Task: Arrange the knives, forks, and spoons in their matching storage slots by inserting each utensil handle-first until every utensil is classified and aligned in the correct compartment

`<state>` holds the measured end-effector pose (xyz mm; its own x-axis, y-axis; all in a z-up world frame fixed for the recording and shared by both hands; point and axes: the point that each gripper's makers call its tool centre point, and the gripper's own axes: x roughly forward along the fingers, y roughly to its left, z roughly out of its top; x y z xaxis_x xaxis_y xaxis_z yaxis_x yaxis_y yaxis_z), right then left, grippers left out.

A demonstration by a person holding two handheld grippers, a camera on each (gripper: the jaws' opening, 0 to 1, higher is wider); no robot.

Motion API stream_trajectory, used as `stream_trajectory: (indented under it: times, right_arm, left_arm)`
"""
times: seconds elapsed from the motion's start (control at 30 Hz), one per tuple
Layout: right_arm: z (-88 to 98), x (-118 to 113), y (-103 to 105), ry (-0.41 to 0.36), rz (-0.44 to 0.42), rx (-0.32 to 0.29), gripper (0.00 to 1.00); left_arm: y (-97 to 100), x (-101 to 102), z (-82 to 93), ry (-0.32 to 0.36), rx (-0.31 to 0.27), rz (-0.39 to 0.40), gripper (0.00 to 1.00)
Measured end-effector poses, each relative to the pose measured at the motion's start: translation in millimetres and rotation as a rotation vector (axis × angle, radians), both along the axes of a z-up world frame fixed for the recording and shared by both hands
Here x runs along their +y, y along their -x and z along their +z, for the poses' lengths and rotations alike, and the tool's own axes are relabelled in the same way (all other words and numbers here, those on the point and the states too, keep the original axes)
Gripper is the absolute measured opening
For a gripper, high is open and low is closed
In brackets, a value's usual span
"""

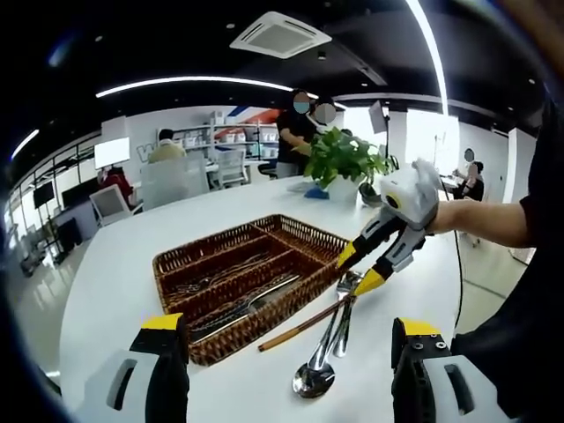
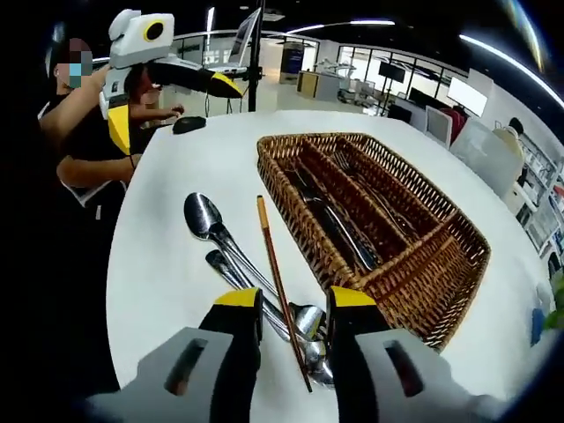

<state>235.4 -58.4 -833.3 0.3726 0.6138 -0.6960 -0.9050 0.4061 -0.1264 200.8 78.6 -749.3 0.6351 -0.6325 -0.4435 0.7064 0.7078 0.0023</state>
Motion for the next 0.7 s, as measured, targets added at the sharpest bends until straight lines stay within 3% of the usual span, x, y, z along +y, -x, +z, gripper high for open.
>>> stream_trajectory:
  times: [0.7]
  right_arm:
    - [-30.9, 11.6, 1.4, 0.082, 0.108, 0.067, 0.08]
  left_arm:
    - [8.0, 2.4, -6.5, -0.015, 0.015, -0.004, 1.00]
